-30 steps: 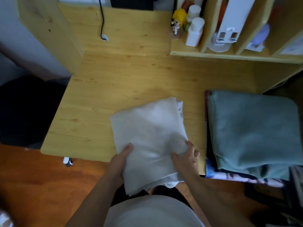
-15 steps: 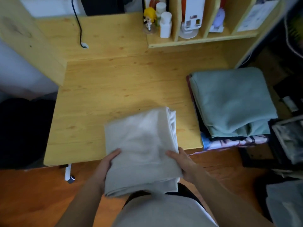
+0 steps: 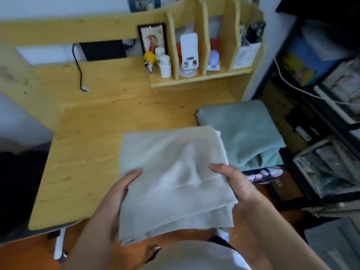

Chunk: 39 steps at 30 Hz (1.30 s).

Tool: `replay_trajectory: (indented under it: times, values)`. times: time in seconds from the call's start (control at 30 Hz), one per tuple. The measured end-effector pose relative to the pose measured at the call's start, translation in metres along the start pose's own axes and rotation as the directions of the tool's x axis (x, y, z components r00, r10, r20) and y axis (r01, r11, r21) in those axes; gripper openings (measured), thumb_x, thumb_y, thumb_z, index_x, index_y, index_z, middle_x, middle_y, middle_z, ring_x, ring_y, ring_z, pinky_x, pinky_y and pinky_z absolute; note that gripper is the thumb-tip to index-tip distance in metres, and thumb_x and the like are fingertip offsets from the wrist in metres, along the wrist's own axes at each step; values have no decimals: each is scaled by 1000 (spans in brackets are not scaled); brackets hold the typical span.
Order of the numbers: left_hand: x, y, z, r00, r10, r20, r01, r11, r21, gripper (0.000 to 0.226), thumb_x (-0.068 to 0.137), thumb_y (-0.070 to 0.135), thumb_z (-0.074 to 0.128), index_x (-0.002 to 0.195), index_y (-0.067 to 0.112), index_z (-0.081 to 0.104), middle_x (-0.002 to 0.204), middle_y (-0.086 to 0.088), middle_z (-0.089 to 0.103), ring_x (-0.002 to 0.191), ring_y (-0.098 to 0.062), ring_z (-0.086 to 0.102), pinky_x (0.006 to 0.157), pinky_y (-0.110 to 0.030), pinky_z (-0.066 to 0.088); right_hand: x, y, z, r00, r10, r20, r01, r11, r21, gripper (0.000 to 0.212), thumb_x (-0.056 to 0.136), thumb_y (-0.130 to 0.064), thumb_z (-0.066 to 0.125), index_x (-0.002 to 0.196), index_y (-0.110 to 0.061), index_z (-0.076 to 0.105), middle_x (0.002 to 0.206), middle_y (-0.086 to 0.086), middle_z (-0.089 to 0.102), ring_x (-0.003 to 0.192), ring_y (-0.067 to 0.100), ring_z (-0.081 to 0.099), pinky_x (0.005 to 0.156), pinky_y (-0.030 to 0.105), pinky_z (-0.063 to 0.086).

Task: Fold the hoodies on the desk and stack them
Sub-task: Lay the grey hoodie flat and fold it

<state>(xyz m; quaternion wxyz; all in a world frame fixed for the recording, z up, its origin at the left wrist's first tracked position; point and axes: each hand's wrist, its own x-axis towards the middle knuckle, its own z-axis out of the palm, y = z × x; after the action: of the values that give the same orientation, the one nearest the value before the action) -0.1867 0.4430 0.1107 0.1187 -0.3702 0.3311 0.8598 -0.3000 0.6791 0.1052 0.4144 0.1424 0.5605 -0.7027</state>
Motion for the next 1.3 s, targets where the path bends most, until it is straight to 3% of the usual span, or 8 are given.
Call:
replay_trajectory:
  times: [0.3, 0.63, 0.9, 0.97, 1.03, 1.13, 1.2, 1.3]
  values:
    - [85, 27, 206, 889, 423, 177, -445, 888, 117, 53, 81, 28, 79, 129, 11, 67, 121, -17, 73, 105, -35, 72, 91, -49, 59, -16, -195, -146, 914, -405, -41, 399, 912, -98, 38, 89, -23, 58, 125, -12, 65, 113, 17, 72, 92, 34, 72, 72, 44, 62]
    - [265, -94, 212, 906, 327, -269, -194, 885, 423, 36, 83, 23, 69, 117, 15, 62, 111, -21, 70, 96, -36, 70, 86, -51, 60, 160, -111, -306, 928, -201, -313, 54, 905, -422, 65, 69, -32, 79, 130, -20, 58, 110, 12, 72, 95, 32, 72, 80, 58, 59]
    - [252, -94, 208, 896, 417, -154, -254, 764, 593, 42, 100, 9, 54, 137, 28, 48, 137, -8, 62, 112, -25, 66, 101, -47, 53, 130, -119, -280, 867, -285, -408, 30, 849, -528, 46, 84, -12, 70, 127, -16, 56, 112, 12, 68, 99, 32, 66, 88, 55, 57]
    - [250, -90, 213, 841, 493, -222, -132, 587, 799, 59, 99, 19, 58, 152, 27, 34, 150, -15, 41, 122, -32, 55, 100, -37, 47, 130, -124, -272, 814, -316, -488, -96, 754, -650, 62, 79, -15, 69, 138, -15, 49, 122, 14, 62, 107, 35, 61, 94, 51, 53]
    - [242, -80, 225, 675, 736, -50, -114, 171, 979, 68, 97, 29, 58, 159, 26, 29, 157, -15, 29, 140, -37, 35, 110, -41, 39, 132, -135, -260, 726, -521, -449, -108, 559, -822, 70, 80, -14, 62, 147, -15, 38, 137, 19, 47, 121, 40, 46, 102, 49, 42]
    - [259, -56, 254, 518, 785, 339, -100, -338, 936, 63, 95, 44, 41, 155, 26, 40, 161, -16, 31, 148, -41, 28, 119, -55, 32, 159, -162, -223, 558, -830, 6, 80, 46, -996, 63, 87, -24, 52, 148, -12, 38, 150, 23, 36, 133, 45, 35, 113, 53, 28]
    - [289, -38, 270, 611, 721, 328, -23, -398, 917, 63, 98, 50, 33, 158, 31, 33, 168, -11, 21, 154, -40, 14, 122, -59, 22, 196, -186, -206, 660, -740, 133, 36, -146, -989, 65, 97, -43, 38, 156, -20, 26, 164, 17, 16, 149, 42, 14, 122, 52, 10]
    - [339, -35, 262, 717, 679, 158, 87, -312, 946, 66, 99, 62, 23, 160, 40, 14, 172, 1, -3, 156, -36, -12, 119, -63, 21, 261, -194, -226, 825, -564, -11, -142, -187, -972, 69, 99, -61, 15, 160, -31, 3, 169, 2, -9, 153, 32, -14, 123, 53, -7]
